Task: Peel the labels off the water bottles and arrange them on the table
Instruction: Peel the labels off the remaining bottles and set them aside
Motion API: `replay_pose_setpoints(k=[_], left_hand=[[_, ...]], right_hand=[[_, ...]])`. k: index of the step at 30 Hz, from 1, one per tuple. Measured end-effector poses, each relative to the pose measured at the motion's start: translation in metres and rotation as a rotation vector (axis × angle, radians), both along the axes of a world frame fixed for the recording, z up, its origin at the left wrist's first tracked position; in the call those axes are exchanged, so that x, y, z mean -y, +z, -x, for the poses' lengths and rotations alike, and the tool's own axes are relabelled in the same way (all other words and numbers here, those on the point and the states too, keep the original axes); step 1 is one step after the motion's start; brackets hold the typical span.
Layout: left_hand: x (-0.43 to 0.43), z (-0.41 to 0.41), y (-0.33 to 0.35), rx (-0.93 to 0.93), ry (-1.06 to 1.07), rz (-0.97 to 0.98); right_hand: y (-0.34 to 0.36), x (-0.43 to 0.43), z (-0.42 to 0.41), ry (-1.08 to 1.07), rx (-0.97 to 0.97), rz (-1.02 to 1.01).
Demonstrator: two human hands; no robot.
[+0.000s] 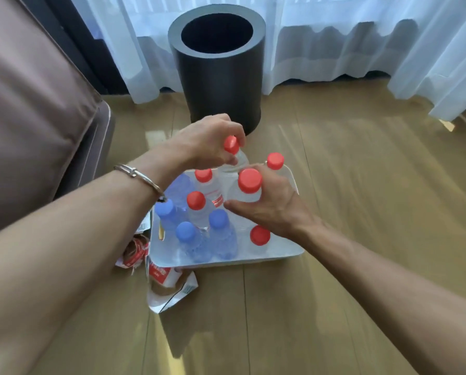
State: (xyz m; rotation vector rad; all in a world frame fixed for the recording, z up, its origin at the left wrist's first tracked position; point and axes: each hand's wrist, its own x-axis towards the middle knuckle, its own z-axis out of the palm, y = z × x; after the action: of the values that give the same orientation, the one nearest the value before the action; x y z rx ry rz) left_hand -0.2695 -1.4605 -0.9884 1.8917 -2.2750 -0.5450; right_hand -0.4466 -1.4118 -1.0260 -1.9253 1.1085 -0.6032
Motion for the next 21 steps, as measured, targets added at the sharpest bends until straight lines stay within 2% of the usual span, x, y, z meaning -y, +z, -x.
replay_pose_setpoints(k=[5, 7, 9, 10, 13, 18, 21], left_hand=[[-0.015, 0.010, -0.011, -0.064, 0.055, -0.029], [-0.020, 0.008, -0.006, -0.151, 0.118, -0.043], [-0.027, -0.003, -0.003, -0.283, 0.273, -0.037], [-0.031, -0.011, -0.005, -0.305, 0.383, -0.018], [-0.044, -0.026, -0.020, -0.164, 0.609, -0.026], [-0.052, -0.013, -0.024, -0.146, 0.684, -0.009], [-0.055, -0.001, -0.026, -0.103, 0.664, -0.127]], right_hand=[[0.008, 0.009, -0.012, 0.078, -0.220, 0.031], [0.011, 0.012, -0.018, 0.113, -0.304, 0.014], [0.015, 0.016, -0.023, 0.127, -0.348, -0.039], [0.017, 0.018, -0.025, 0.130, -0.354, -0.064], [0.023, 0.027, -0.027, 0.112, -0.321, -0.066], [0.015, 0.040, -0.030, -0.047, -0.247, 0.053], [0.013, 0.045, -0.032, -0.132, -0.188, 0.124]])
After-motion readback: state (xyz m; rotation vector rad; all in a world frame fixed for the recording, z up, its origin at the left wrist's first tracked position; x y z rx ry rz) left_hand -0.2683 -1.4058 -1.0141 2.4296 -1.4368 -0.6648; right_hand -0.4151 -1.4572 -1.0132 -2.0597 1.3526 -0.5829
